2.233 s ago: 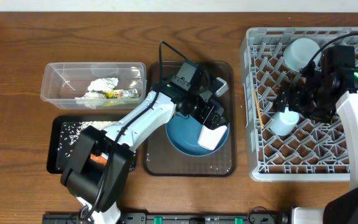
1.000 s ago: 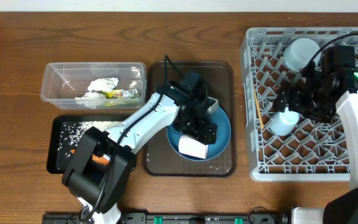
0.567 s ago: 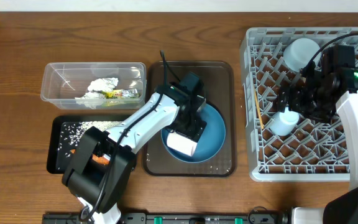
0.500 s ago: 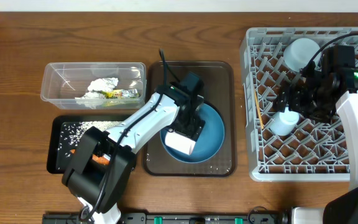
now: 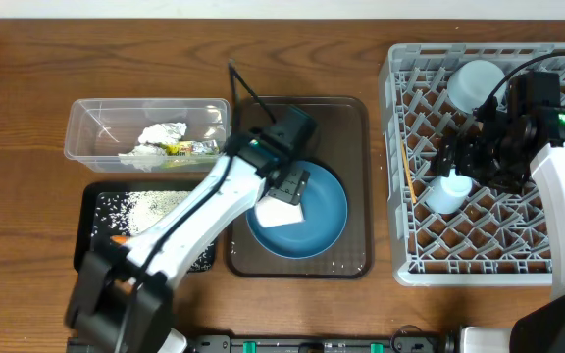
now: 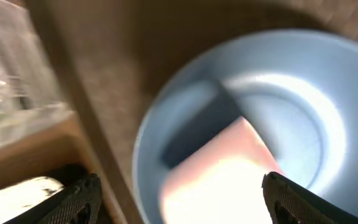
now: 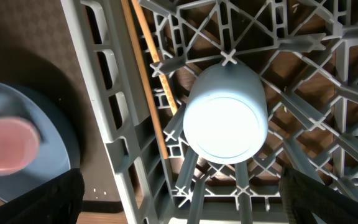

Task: Sort waste into correct bins and load items into the dishwasher rack

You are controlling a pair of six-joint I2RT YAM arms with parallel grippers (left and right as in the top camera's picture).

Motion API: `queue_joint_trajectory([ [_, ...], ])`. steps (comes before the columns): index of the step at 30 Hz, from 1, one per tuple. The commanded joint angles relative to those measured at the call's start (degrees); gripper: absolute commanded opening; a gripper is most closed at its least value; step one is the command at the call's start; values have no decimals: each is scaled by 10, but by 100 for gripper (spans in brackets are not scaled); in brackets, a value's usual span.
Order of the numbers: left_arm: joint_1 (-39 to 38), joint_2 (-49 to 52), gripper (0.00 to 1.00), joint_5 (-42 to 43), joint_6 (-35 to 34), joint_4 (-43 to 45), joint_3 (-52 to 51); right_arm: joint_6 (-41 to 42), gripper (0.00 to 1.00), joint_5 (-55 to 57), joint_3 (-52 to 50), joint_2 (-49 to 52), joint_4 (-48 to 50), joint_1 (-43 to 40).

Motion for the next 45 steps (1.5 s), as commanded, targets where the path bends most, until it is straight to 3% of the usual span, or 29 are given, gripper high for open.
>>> queue_joint_trajectory([
  [1, 0, -32, 84, -29, -8, -9, 3, -5, 99, -7, 10, 1, 0, -8],
  [10, -12, -50, 84, 19, -68, -26, 3, -5, 99, -7, 10, 1, 0, -8],
  [18, -76, -38, 84, -15, -171, -19, 3, -5, 99, -7, 10, 1, 0, -7],
  [25, -121, 21, 85, -40, -123, 19, 3, -5, 99, -7, 10, 1, 0, -7],
  [32, -123, 74, 85, -44, -181, 9, 3, -5, 99, -7, 10, 1, 0, -7],
  [45, -123, 72, 85, -140, -178, -155, 3, -5, 99, -7, 10, 1, 0, -7],
])
